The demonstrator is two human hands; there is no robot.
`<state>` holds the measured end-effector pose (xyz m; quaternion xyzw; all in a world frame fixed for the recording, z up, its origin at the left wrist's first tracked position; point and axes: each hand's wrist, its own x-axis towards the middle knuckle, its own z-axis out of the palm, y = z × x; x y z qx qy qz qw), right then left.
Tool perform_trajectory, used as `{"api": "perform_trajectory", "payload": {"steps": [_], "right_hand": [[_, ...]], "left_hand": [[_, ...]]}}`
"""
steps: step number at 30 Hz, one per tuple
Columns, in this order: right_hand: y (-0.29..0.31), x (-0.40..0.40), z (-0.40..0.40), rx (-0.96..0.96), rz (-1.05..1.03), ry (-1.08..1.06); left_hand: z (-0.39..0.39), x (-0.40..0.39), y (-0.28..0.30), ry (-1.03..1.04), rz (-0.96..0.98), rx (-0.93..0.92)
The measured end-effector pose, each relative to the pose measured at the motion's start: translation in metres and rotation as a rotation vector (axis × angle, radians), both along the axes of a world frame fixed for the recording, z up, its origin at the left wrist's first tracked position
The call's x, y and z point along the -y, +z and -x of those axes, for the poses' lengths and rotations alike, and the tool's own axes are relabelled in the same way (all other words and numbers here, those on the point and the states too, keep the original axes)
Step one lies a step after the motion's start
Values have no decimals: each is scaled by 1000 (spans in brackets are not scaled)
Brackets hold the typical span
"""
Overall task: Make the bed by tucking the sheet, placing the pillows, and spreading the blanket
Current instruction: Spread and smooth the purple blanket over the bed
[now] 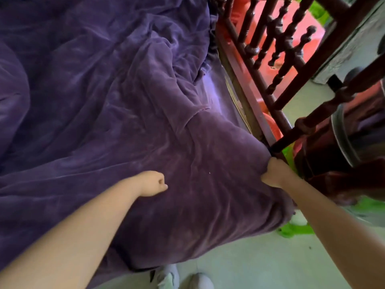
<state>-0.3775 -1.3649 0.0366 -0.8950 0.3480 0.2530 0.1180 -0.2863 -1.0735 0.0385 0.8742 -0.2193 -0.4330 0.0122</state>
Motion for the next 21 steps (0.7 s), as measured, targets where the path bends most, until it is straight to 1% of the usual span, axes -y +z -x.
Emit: {"api": "perform_trajectory", "payload": {"steps": [3, 4, 5, 6, 7, 8, 9, 10, 12, 14, 16, 18, 21], "right_hand": [[12, -5, -48, 83, -83, -12], [16, -7, -66, 140, -114, -6], [17, -10, -84, 255, -145, 39], [16, -13, -102, 363, -219, 56], [16, -20, -122, 352, -290, 114], [12, -26, -140, 274, -310, 123], [8, -32, -156, 177, -249, 99], [7, -39, -171, 119, -232, 78], [-1, -52, -202, 93, -251, 14], [-13, -56, -223, 47, -260, 0], [-28, -57, -243, 45, -255, -10], [-47, -55, -266, 101, -277, -52], [-60, -51, -284, 123, -397, -122]], "left_hand": [[-44, -14, 1, 69, 5, 39], [-59, -16, 1, 80, 9, 46], [-73, -17, 0, 89, 14, 51], [-86, -18, 0, 97, 28, 67], [-102, -19, 0, 112, 45, 94], [-119, -20, -2, 131, 63, 121], [-132, -20, -2, 144, 74, 153], [-145, -18, -3, 150, 82, 189], [-173, -17, -7, 148, 87, 247], [-194, -14, -14, 167, 99, 295], [-211, -12, -23, 186, 117, 337], [-231, -10, -39, 189, 130, 359], [-243, -14, -56, 151, 126, 356]]}}
